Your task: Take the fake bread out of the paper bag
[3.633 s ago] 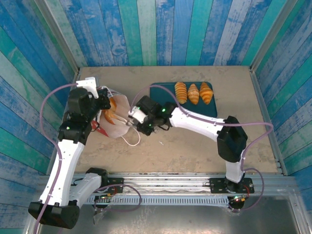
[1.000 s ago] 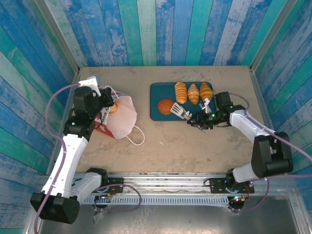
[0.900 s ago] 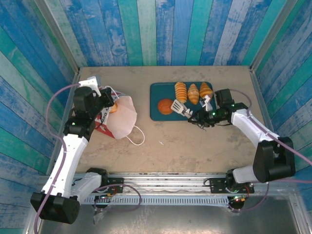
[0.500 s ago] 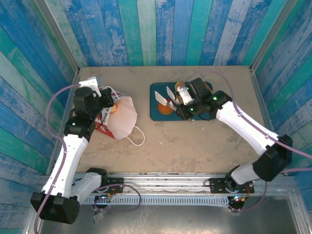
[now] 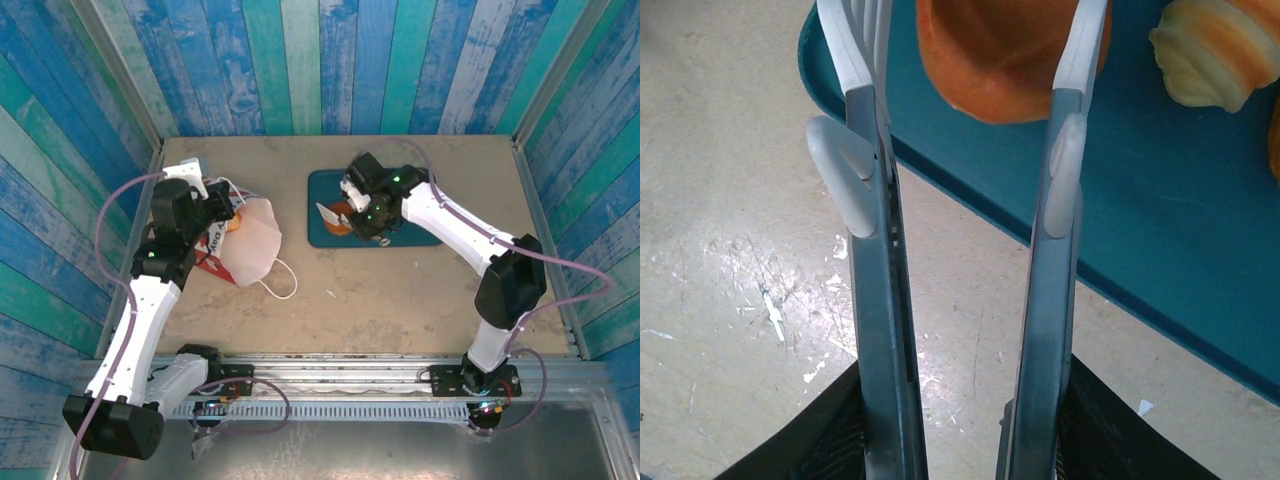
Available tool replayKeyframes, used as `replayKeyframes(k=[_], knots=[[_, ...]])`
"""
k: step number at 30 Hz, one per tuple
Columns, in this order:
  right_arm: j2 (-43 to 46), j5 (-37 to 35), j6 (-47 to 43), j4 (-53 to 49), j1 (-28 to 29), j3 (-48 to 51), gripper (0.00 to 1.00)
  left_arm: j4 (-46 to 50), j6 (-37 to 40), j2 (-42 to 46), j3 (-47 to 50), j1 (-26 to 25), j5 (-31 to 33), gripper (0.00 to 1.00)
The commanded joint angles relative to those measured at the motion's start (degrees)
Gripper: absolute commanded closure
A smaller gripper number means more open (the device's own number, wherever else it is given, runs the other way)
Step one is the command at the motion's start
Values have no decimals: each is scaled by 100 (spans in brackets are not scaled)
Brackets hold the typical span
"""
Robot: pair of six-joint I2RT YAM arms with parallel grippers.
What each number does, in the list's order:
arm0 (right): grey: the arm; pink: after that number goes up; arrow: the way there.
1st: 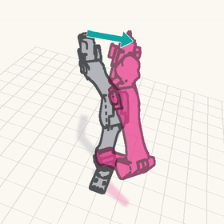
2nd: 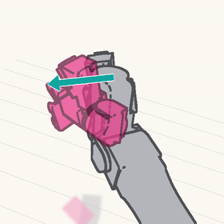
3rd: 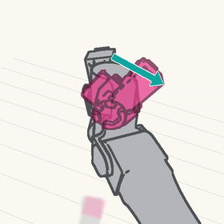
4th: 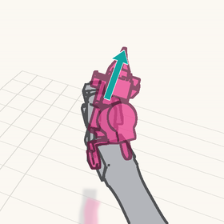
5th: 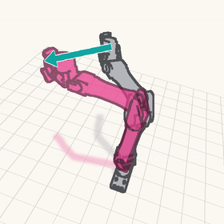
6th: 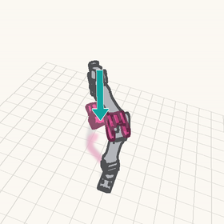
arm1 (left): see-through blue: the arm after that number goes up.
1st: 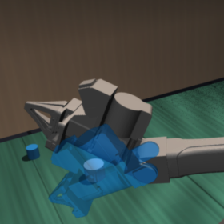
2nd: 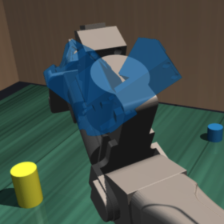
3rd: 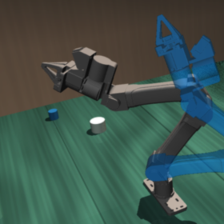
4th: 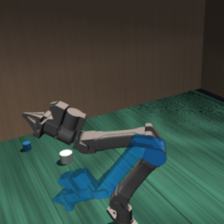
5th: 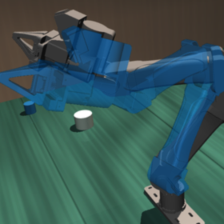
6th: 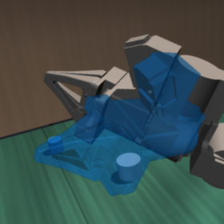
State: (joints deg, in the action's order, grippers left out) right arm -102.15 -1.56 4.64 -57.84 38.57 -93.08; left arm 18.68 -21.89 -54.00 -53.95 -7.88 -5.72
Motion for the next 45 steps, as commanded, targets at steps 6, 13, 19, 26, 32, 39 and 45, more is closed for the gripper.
replayKeyframes(k=[6, 13, 19, 26, 32, 39, 45], knots=[[-438, -79, 131, -322, -29, -484, 53, -22, 88, 87, -55, -3, 24, 99], [-794, -46, 205, -535, -131, -713, 55, 4, 87, 106, -45, -3, 57, 99], [-388, 51, 249, -568, -135, -425, 63, 9, 124, 101, -54, -2, 102, 99], [298, -194, 362, -574, -162, 248, 64, -74, 75, 4, -50, -3, -5, 99], [884, -296, 541, -596, -345, 841, 64, -83, 71, -6, -55, -3, -26, 99], [1509, -386, 566, -614, -1103, 1433, 64, -161, 27, -12, 7, -3, -61, 99], [1610, -424, 482, -526, -1773, 1600, 65, -169, 13, -64, -25, 1, -133, 99]])
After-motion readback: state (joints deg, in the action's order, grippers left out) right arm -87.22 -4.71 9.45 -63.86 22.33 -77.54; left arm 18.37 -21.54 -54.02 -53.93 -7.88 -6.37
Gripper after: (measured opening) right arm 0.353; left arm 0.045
